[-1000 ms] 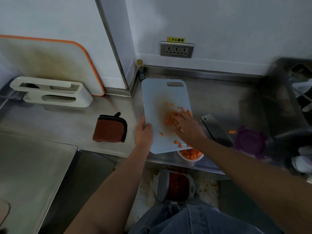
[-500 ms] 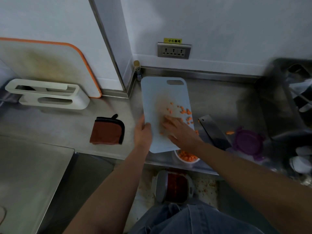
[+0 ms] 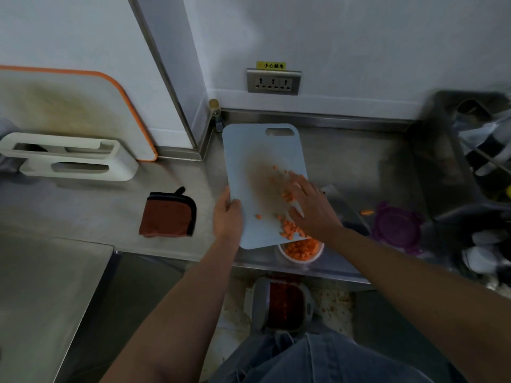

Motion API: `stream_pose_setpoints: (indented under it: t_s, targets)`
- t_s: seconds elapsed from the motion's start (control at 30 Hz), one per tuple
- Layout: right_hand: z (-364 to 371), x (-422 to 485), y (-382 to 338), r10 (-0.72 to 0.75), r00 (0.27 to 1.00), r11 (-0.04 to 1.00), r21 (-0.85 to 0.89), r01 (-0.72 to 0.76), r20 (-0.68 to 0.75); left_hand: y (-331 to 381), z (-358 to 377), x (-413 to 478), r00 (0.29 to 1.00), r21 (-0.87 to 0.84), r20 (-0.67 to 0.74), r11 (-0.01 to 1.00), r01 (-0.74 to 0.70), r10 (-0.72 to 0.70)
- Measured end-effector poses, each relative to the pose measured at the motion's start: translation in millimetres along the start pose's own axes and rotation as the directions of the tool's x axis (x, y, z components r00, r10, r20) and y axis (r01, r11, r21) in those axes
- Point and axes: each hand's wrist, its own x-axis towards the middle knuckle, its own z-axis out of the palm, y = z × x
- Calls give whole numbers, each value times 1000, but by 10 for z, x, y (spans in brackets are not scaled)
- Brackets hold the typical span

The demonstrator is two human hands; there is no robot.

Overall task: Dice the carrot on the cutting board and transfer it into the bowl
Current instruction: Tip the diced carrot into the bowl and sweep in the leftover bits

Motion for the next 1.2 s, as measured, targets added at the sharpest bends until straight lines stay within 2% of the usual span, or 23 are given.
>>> stream_pose_setpoints:
  t_s: [0.13,0.33,0.47,0.57,0.7,0.77,0.87,1.0,1.1,1.2]
  targets:
    - [66,146,75,109,986,994,-44,-104,129,-20,17,-3,1000,8,28,1000,-5,5]
    - [229,-269,107,-44,980,999,-15,48,192,-10,4,17,999,24,-32,999,-41,41]
    - [262,-527,186,-91,962,993,-53,108,257,-12,-7,23,996,39,-57,997,-64,67]
    - [161,-602,176,-89,978,996,12,89,187,-10,2,2,995,58,-64,996,-73,77]
    - [62,-470,145,-74,996,997,0,74,40,11,24,-28,994,51,-78,996,-74,78]
    - [73,-378,92,-81,994,997,-12,82,73,29,32,-51,994,59,-65,995,-84,87]
    - [175,-345,46,-159,975,984,-60,171,157,46,46,-83,993,59,-46,993,-103,105]
    - [211,-553,67,-123,959,983,-101,153,254,53,31,-89,992,71,-72,992,-100,105]
    - [170,-716,85,-101,964,985,-109,131,247,38,8,-89,990,79,-98,992,-94,102]
    - [79,-613,-46,-100,979,987,-107,121,177,52,3,-110,990,49,-111,995,-81,86]
